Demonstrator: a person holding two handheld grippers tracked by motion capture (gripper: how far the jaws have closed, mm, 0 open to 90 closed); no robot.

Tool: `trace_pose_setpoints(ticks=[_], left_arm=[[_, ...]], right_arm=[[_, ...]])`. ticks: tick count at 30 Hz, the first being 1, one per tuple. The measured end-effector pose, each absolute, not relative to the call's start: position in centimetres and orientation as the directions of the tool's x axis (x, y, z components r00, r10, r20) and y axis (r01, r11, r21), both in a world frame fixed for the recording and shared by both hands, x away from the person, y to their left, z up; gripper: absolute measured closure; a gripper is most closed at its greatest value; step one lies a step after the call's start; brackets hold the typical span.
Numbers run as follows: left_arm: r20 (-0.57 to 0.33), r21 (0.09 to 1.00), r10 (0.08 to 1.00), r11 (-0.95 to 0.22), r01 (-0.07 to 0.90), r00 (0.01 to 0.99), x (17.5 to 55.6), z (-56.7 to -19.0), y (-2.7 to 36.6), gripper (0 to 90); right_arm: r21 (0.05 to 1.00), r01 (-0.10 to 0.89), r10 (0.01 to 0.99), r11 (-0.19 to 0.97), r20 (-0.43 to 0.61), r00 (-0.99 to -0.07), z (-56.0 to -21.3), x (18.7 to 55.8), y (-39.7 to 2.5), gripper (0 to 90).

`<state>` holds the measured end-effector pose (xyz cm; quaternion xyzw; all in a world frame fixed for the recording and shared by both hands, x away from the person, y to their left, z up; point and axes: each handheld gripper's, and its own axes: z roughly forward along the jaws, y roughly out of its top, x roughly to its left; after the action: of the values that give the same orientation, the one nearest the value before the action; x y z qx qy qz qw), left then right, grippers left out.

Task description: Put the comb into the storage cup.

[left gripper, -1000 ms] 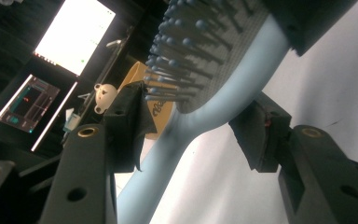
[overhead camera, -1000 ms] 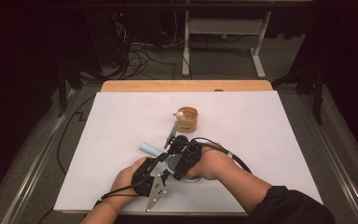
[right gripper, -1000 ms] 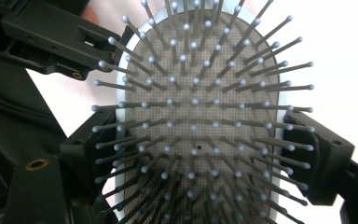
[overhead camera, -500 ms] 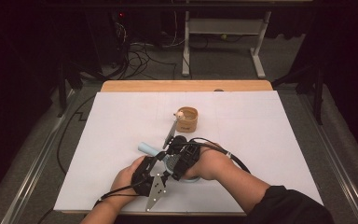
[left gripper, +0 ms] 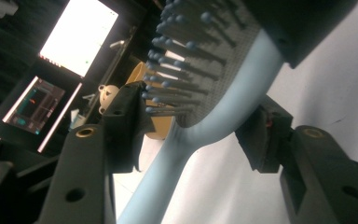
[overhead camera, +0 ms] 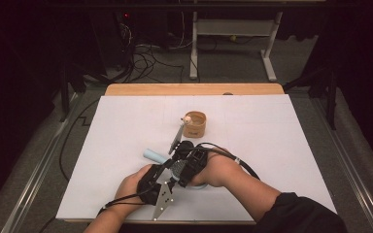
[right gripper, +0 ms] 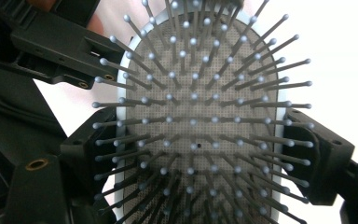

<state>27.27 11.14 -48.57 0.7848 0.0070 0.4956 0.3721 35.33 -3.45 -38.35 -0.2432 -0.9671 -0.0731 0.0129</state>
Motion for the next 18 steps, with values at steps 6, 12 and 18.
trace_pose_setpoints(ticks=[6, 12, 18], left_arm=[[0.734, 0.636, 0.439, -0.711, -0.300, 0.519, 27.58, -48.01, 11.34, 25.8], [0.741, 0.628, 0.433, -0.717, -0.303, 0.513, 27.55, -48.01, 11.28, 24.3], [0.761, 0.600, 0.396, -0.730, -0.326, 0.513, 27.31, -48.31, 11.22, 39.7]], right_arm=[[0.140, 0.472, 0.468, 0.870, 0.063, -0.882, -38.36, 35.21, -3.36, 20.6], [0.135, 0.463, 0.459, 0.876, 0.058, -0.886, -38.43, 35.21, -3.29, 20.6], [0.138, 0.466, 0.464, 0.874, 0.051, -0.884, -38.33, 35.27, -3.28, 20.6]])
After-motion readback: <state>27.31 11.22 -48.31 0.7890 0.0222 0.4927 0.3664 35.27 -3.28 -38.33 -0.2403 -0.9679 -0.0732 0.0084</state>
